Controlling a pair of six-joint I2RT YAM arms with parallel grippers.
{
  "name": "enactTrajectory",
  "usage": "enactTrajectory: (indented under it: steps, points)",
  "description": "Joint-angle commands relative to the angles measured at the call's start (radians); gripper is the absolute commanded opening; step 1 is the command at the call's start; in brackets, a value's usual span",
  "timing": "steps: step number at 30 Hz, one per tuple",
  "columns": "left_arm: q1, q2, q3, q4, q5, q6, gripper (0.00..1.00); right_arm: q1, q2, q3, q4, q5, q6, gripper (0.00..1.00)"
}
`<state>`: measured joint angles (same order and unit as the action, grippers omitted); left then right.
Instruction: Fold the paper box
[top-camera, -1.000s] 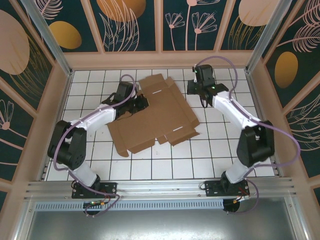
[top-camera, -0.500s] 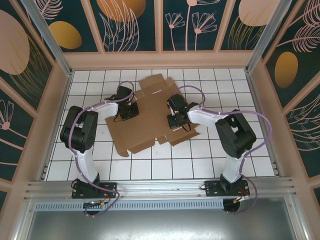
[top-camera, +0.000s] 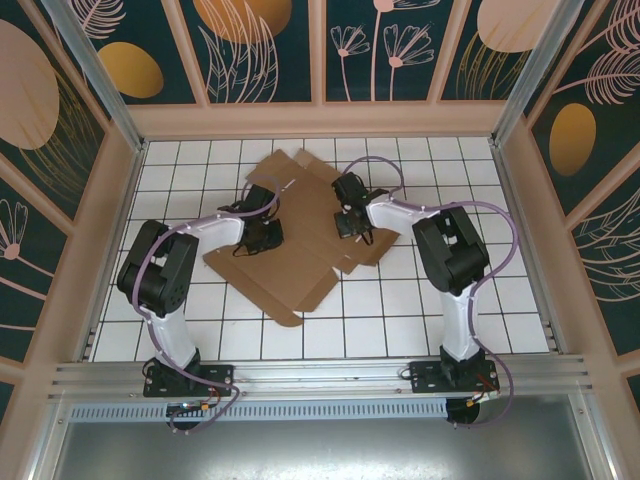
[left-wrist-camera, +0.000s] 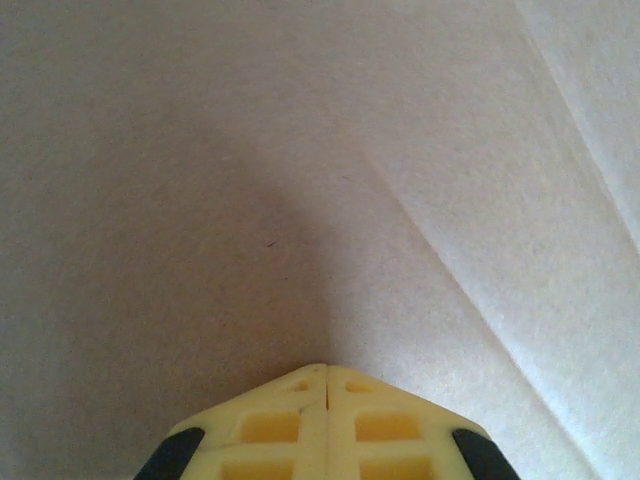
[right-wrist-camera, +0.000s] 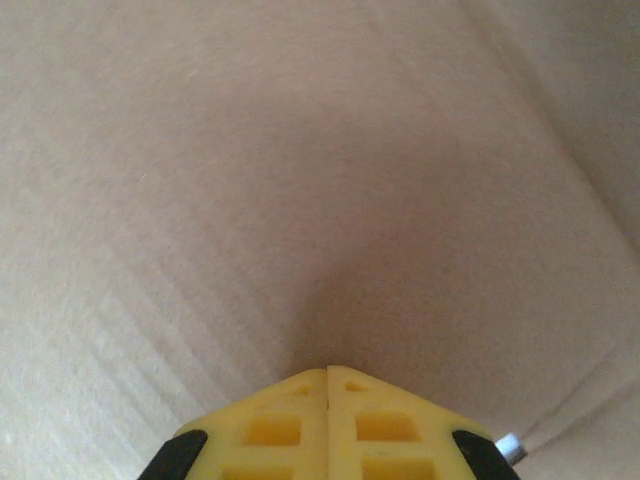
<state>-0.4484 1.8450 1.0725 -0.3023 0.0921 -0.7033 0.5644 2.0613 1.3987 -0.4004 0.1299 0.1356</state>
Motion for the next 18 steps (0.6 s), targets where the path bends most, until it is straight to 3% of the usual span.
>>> enactTrajectory:
  steps: [1,12,18]
  points:
    - [-0.051,0.006,-0.044,-0.121,0.049,-0.027,0.0,-0.057,0.134,0.043,-0.053,-0.044,-0.012,0.0]
    - [-0.125,-0.012,-0.085,-0.014,0.139,-0.067,0.0,-0.093,0.236,0.208,-0.076,-0.166,-0.024,0.0]
    - [-0.15,-0.044,-0.094,0.002,0.108,-0.09,0.0,-0.092,0.215,0.191,-0.067,-0.186,-0.013,0.0]
